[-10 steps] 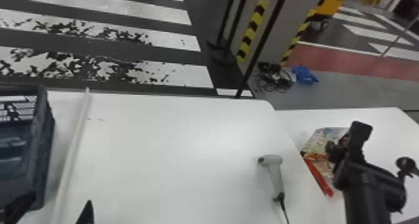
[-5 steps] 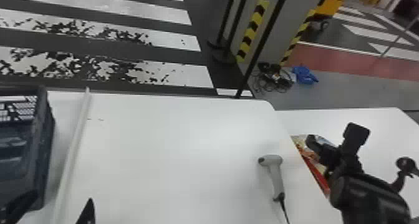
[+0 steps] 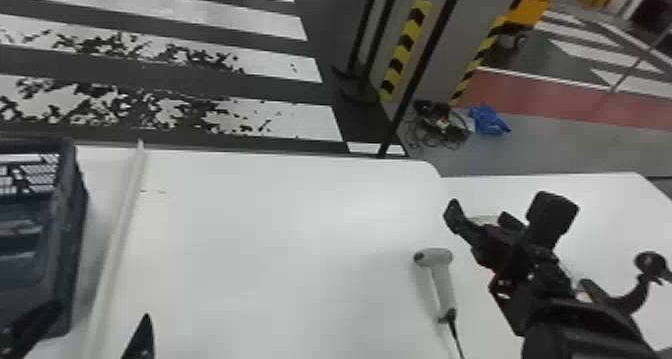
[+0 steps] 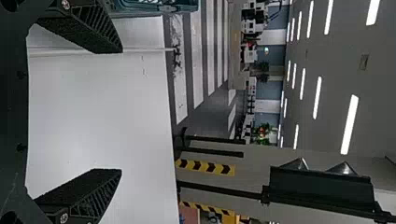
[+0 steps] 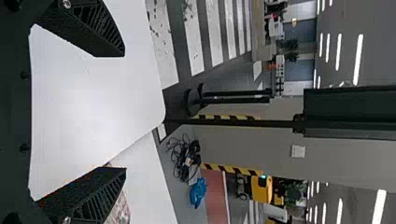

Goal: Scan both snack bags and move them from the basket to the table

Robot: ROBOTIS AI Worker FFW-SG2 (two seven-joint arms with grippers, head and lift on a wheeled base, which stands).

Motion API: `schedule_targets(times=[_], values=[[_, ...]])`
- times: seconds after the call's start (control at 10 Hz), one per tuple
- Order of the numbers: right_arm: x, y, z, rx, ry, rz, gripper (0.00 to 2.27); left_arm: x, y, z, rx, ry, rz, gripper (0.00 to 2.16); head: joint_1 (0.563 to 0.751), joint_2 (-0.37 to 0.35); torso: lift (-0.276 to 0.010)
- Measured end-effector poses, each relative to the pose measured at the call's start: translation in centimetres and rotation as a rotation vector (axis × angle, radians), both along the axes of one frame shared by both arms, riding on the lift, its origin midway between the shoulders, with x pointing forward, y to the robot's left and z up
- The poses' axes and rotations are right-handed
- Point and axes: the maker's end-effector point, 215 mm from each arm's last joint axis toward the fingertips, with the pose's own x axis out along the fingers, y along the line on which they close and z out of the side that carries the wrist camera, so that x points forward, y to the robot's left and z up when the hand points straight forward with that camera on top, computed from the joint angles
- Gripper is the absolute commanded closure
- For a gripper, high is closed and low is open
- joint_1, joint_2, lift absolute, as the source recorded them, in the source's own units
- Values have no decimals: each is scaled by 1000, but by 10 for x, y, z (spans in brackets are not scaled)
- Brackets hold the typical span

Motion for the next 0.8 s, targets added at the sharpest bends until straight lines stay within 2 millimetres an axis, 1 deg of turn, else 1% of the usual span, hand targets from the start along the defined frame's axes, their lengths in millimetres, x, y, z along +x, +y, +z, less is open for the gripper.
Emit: schedule_targets(times=[0.1, 0.2, 0.3, 0.4, 0.6, 0.7, 0.8], values=[[-11, 35, 6, 12, -12, 57, 60, 1, 1, 1, 4, -4, 4, 80, 695, -350, -98], [-22, 64, 10, 11, -37, 103, 60, 1, 2, 1, 14, -7, 13, 80, 695, -350, -98], [-35, 90, 3, 21, -38, 141, 60, 2, 4, 1, 24, -7, 20, 80, 695, -350, -98], [-50, 116, -7, 41, -27, 176, 60, 1, 7, 1, 33, -1, 30, 80, 695, -329, -98], [-74, 169, -15, 54, -29, 246, 60, 1, 14, -4, 58, 33, 47, 80, 695, -249, -98], [-81, 186, -19, 45, -25, 262, 60, -1, 20, -2, 62, 40, 54, 80, 695, -229, -98], [-89, 199, -24, 43, -23, 275, 60, -6, 26, 3, 62, 40, 62, 80, 695, -199, -98]])
